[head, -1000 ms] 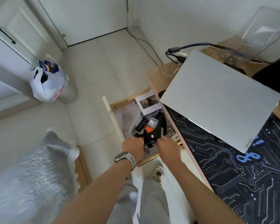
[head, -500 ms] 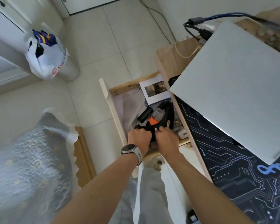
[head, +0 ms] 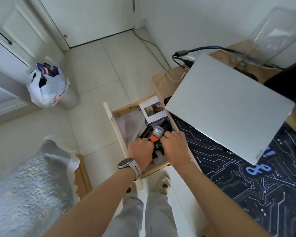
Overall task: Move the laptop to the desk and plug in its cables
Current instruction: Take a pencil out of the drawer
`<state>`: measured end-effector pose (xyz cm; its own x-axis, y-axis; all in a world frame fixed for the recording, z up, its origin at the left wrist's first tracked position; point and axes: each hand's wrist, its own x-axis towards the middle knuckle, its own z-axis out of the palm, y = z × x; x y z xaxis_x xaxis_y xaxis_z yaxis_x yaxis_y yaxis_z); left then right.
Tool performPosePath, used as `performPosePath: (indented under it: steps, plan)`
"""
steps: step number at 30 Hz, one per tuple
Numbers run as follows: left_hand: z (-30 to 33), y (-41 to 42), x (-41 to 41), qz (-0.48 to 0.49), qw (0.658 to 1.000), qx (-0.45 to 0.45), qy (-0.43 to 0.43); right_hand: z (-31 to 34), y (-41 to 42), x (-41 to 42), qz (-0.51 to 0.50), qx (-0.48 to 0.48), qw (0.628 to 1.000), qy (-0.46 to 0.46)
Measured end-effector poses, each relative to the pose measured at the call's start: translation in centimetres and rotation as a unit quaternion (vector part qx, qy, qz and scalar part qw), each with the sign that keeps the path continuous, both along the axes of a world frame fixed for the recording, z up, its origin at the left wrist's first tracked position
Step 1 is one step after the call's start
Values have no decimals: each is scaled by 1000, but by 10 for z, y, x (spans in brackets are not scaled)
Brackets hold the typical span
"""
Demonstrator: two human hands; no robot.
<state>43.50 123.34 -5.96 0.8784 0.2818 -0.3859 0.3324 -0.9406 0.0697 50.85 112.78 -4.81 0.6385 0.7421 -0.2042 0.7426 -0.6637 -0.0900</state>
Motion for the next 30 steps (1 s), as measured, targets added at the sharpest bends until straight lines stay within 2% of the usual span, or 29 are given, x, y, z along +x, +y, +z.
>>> performPosePath:
  steps: [4,7,8,9,11,12,13,14,17,19,21,23,26,30]
  plan:
    - [40,11,-2,37,993,-61,-97,44,3,7,10,11,995,-97]
    - [68,19,-1,113,969,-187,-119,75,6,11,-11,87,981,-173]
    - [74,23,0,170,940,-261,-137,86,7,12,-37,123,972,-196]
    - [80,26,0,242,892,-349,-157,97,9,12,-69,153,962,-214]
    - [94,31,-1,360,762,-504,-186,114,13,10,-121,193,946,-231]
    - [101,32,0,388,711,-556,-188,118,16,8,-136,206,942,-225]
    - [107,34,0,396,684,-584,-186,119,18,5,-148,220,942,-205]
    - [111,35,0,393,671,-600,-189,119,21,1,-158,238,942,-175]
    - [124,38,-3,363,646,-639,-206,113,26,-11,-176,322,930,-26]
    - [131,43,-6,350,640,-650,-215,109,27,-17,-189,386,900,79]
    - [137,50,-11,334,653,-642,-223,104,26,-23,-222,429,862,154]
    - [140,60,-16,317,669,-633,-229,96,29,-28,-249,429,850,179]
    - [139,78,-27,307,689,-614,-232,78,41,-35,-229,326,904,158]
    - [140,99,-43,324,691,-596,-251,54,68,-53,-177,202,959,90]
